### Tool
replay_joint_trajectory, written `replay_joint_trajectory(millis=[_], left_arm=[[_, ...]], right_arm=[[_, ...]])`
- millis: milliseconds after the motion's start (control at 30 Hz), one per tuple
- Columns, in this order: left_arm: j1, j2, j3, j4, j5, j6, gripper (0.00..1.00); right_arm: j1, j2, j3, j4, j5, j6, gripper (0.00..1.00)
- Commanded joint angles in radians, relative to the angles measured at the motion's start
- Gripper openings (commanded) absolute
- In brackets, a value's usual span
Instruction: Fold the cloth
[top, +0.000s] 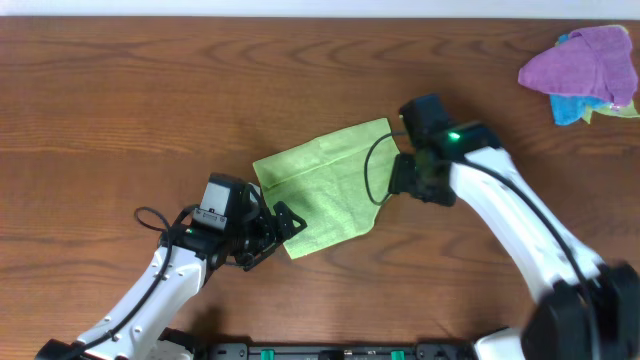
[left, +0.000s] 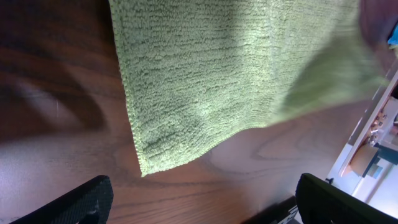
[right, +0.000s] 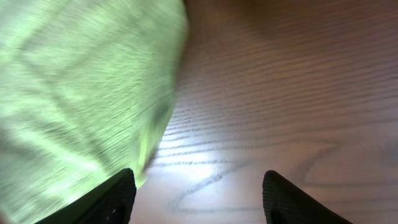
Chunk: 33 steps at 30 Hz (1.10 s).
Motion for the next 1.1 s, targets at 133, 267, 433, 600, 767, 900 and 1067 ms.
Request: replay_joint_trajectory(millis=[133, 267, 433, 600, 767, 900, 1067], left_arm=[[-0.003, -0.006, -0.003, 0.000, 0.004, 0.029, 0.95], [-0.003, -0.006, -0.003, 0.000, 0.004, 0.029, 0.95], [-0.003, -0.006, -0.003, 0.001, 0.003, 0.029, 0.95], [-0.003, -0.006, -0.003, 0.002, 0.000, 0.029, 0.95], [-0.004, -0.006, -0.003, 0.005, 0.000, 0.029, 0.95], [-0.010, -0.006, -0.003, 0.005, 0.000, 0.028, 0.95], [-0.065, -0.006, -0.003, 0.005, -0.044, 0.001, 0.95]], right_arm=[[-0.090, -0.057, -0.097, -0.013, -0.050, -0.016, 0.64], [-0.163, -0.097, -0.288, 0.132, -0.184, -0.011, 0.63], [-0.243, -0.175, -0.469, 0.348, -0.325, 0.000, 0.67], [-0.282, -0.187, -0.538, 0.441, -0.390, 0.003, 0.69], [-0.281, -0.187, -0.555, 0.558, -0.414, 0.014, 0.71], [-0.281, -0.183, -0.556, 0.620, -0.410, 0.022, 0.74], [-0.281, -0.152, -0.556, 0.653, -0.411, 0.045, 0.75]])
